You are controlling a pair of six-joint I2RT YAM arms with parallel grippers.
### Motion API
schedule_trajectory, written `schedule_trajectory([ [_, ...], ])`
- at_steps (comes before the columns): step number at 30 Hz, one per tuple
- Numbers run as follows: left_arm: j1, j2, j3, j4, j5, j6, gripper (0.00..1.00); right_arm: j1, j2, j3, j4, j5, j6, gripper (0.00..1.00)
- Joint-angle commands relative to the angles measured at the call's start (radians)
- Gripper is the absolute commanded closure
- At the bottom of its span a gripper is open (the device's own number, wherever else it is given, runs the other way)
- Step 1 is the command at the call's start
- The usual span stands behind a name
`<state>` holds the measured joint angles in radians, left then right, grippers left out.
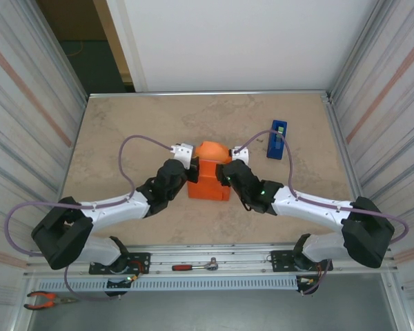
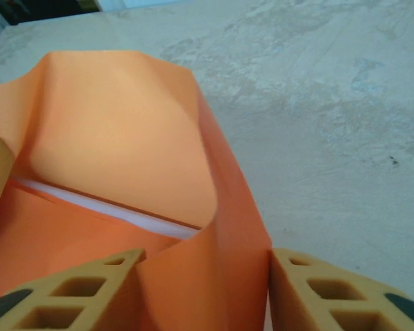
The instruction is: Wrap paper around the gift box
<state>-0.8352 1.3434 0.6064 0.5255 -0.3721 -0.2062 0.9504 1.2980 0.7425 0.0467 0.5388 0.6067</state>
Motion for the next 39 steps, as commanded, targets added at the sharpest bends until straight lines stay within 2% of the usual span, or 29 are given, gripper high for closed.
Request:
schedule_trajectory([
  [1, -0.049, -0.029, -0.03, -0.015, 0.001, -0.018, 0.97, 0.052, 0.018, -0.002, -0.077, 0.01, 0.004, 0.63],
  [6, -0.089, -0.061, -0.082, 0.01, -0.066, -0.075, 0.98, 0.083, 0.019, 0.005, -0.091, 0.024, 0.027, 0.87],
  [8, -0.088, -0.067, -0.091, 0.014, -0.083, -0.091, 0.95, 0.087, 0.031, 0.002, -0.093, 0.027, 0.04, 0.98],
  [9, -0.089, -0.079, -0.094, 0.016, -0.092, -0.087, 0.91, 0.09, 0.038, -0.001, -0.094, 0.027, 0.048, 1.0],
  [11, -0.083, -0.12, -0.097, -0.001, -0.105, -0.074, 0.76, 0.091, 0.043, -0.007, -0.095, 0.028, 0.06, 1.0],
  [15, -0.008, -0.257, -0.116, -0.055, -0.056, -0.1, 0.4, 0.09, 0.043, -0.019, -0.093, 0.035, 0.075, 1.0],
  [18, 0.082, -0.368, -0.147, -0.089, 0.022, -0.159, 0.25, 0.089, 0.038, -0.02, -0.09, 0.033, 0.079, 1.0],
  [20, 0.129, -0.437, -0.178, -0.092, 0.072, -0.195, 0.2, 0.088, 0.038, -0.018, -0.09, 0.033, 0.082, 1.0],
  [22, 0.152, -0.487, -0.199, -0.098, 0.111, -0.208, 0.19, 0.087, 0.038, -0.02, -0.088, 0.033, 0.088, 1.0],
  [26, 0.135, -0.515, -0.216, -0.101, 0.176, -0.21, 0.18, 0.085, 0.046, -0.019, -0.082, 0.027, 0.095, 1.0],
  [32, 0.029, -0.418, -0.22, -0.061, 0.103, -0.177, 0.17, 0.084, 0.064, -0.014, -0.078, 0.021, 0.108, 1.0],
  [35, 0.025, -0.344, -0.202, -0.033, 0.078, -0.186, 0.17, 0.082, 0.064, -0.004, -0.096, 0.022, 0.12, 1.0],
  [39, 0.025, -0.253, -0.138, -0.057, 0.04, -0.13, 0.22, 0.078, 0.045, 0.008, -0.127, 0.023, 0.153, 1.0],
])
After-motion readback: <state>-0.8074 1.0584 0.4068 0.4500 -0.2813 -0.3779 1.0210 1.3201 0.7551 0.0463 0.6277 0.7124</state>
